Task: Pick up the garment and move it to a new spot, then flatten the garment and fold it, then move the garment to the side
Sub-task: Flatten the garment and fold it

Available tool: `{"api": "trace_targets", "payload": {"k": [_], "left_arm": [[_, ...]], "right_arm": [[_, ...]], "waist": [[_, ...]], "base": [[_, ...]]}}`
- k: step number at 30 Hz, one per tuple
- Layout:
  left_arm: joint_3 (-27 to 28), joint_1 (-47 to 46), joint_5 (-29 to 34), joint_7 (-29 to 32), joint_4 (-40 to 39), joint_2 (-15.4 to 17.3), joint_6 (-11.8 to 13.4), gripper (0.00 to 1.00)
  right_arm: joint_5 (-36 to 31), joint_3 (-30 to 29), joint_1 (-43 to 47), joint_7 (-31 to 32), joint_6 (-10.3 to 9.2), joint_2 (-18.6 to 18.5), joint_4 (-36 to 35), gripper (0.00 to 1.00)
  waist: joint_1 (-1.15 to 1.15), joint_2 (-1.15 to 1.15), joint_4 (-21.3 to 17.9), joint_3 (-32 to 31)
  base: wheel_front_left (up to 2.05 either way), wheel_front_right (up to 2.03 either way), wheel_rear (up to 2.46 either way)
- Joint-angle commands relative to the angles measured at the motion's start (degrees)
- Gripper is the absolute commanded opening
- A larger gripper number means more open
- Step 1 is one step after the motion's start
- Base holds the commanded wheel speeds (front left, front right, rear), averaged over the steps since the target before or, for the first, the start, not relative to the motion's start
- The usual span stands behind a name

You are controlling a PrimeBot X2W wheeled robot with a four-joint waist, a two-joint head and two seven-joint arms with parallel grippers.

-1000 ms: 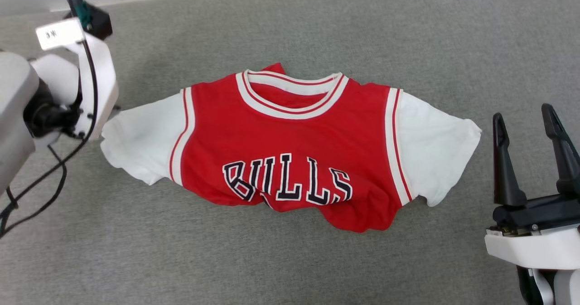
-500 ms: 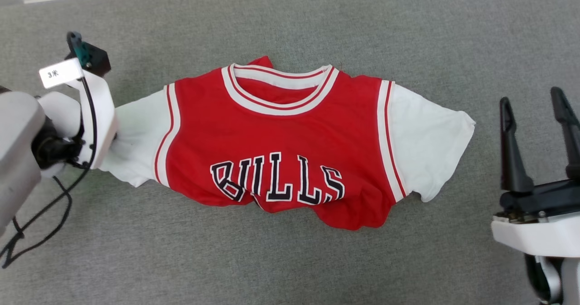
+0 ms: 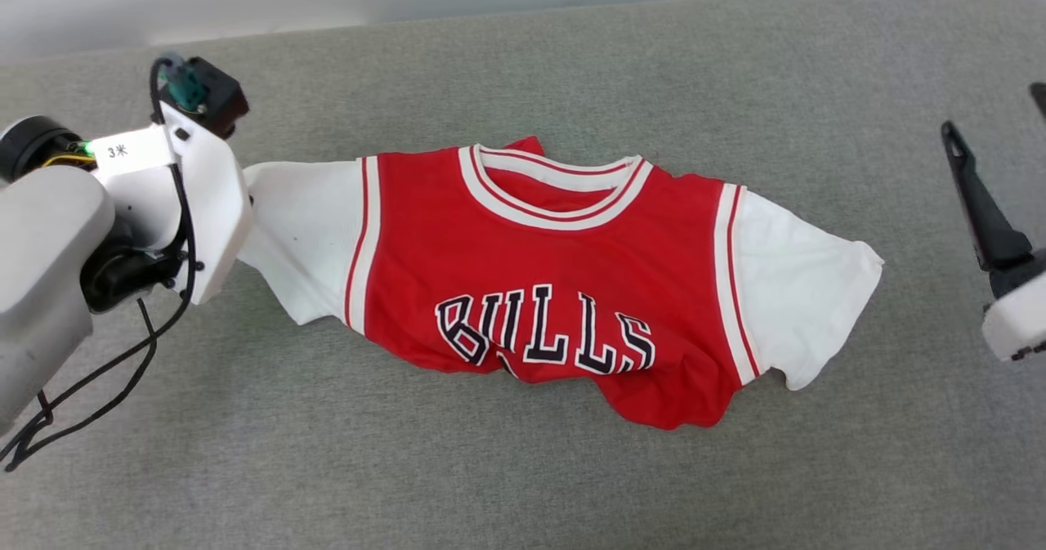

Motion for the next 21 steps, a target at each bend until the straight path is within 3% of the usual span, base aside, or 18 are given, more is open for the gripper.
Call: {"api": "trace_targets", "payload": {"k": [1, 6, 10, 15, 21], "left_arm": [[-0.16, -0.34, 0.38, -0.38, -0.39, 0.09, 0.01, 0.00], [-0.34, -0.27, 1.73, -1.21, -2.93, -0.08, 0.00, 0.00], [-0.32, -1.17, 2.47, -1.75, -4.11, -0.51, 0.00, 0.00], [0.09, -2.43, 3.33, -2.31, -5.33, -1.08, 0.30, 0.00], [0.56, -4.19, 4.23, -2.73, -6.92, -1.11, 0.71, 0.00]], "right_arm": [[1.13, 1.04, -1.18, 1.65, -0.04, -1.27, 0.30, 1.00], [14.81, 11.85, -8.69, 21.28, -0.04, -11.06, 2.22, 1.00], [27.44, 17.66, -13.80, 37.04, -0.04, -15.37, 4.69, 1.00], [35.04, 20.77, -18.14, 47.88, -0.04, -16.43, 9.97, 1.00], [37.22, 22.39, -20.53, 54.20, -0.03, -13.18, 17.79, 1.00]], "waist": [[0.00, 0.00, 0.47, -0.31], [0.00, 0.00, 1.65, 0.24], [0.00, 0.00, 2.65, 1.38], [0.00, 0.00, 4.15, 3.72], [0.00, 0.00, 5.25, 6.90]], "base": [[0.00, 0.00, 0.00], [0.00, 0.00, 0.00], [0.00, 0.00, 0.00], [0.00, 0.00, 0.00], [0.00, 0.00, 0.00]]}}
